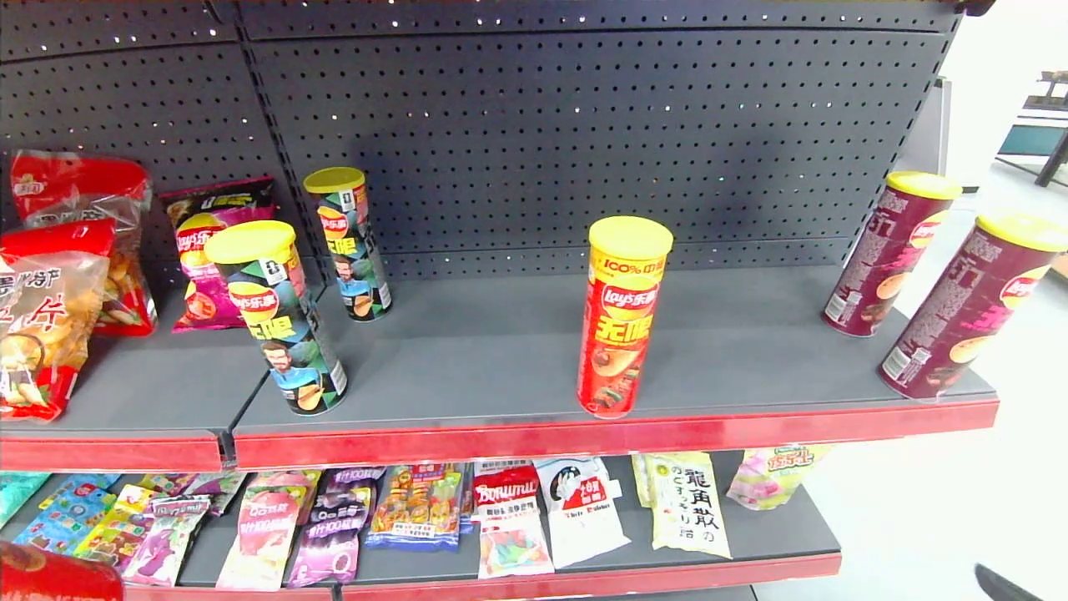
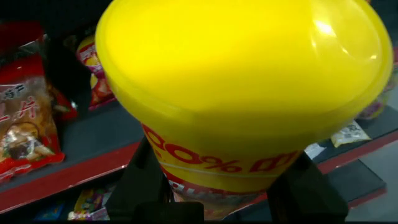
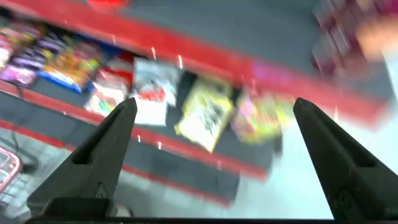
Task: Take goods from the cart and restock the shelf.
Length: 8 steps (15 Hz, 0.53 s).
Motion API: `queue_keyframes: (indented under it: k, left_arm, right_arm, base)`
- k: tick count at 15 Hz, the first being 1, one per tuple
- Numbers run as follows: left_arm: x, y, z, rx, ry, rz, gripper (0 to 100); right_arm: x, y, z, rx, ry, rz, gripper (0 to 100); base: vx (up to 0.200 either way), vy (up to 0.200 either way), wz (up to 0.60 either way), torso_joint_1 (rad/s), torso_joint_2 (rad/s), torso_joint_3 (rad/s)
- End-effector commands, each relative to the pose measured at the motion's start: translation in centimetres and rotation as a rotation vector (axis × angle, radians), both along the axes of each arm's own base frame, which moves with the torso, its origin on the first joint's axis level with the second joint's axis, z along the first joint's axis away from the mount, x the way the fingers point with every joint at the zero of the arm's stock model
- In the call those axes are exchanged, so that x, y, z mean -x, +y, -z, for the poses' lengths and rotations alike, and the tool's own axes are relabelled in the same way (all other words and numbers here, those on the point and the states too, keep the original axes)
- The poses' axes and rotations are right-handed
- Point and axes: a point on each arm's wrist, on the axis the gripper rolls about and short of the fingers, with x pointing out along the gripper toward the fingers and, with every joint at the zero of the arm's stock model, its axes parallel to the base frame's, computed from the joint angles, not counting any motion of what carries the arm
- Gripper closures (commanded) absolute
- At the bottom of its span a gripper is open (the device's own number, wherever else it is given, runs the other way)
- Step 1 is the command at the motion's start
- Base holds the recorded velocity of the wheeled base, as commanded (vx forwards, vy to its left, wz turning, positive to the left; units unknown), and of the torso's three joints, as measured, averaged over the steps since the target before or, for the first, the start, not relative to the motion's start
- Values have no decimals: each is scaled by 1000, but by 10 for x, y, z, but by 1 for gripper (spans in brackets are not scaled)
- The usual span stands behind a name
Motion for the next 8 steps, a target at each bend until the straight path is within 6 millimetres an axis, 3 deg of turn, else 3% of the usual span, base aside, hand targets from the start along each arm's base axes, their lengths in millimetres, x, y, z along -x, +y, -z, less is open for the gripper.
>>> queue_keyframes:
  k: [1, 4, 6, 8]
  left_arm:
    - [-6, -1, -3, 6, 25, 25, 100]
    - [-4, -1, -1, 57, 37, 55, 100]
    - [-3, -2, 0, 68, 37, 86, 100]
    - [-1, -4, 4, 67, 43, 173, 100]
  right_arm:
    - [46, -13, 19, -106, -97, 266, 0]
    - [59, -16, 42, -122, -157, 296, 0]
    - [57, -16, 45, -123, -153, 314, 0]
    - [49, -14, 62, -137, -146, 253, 0]
  base:
    - [0, 0, 0, 0, 0, 0]
    - [0, 0, 0, 0, 0, 0]
    - [0, 0, 0, 0, 0, 0]
    - [0, 0, 0, 0, 0, 0]
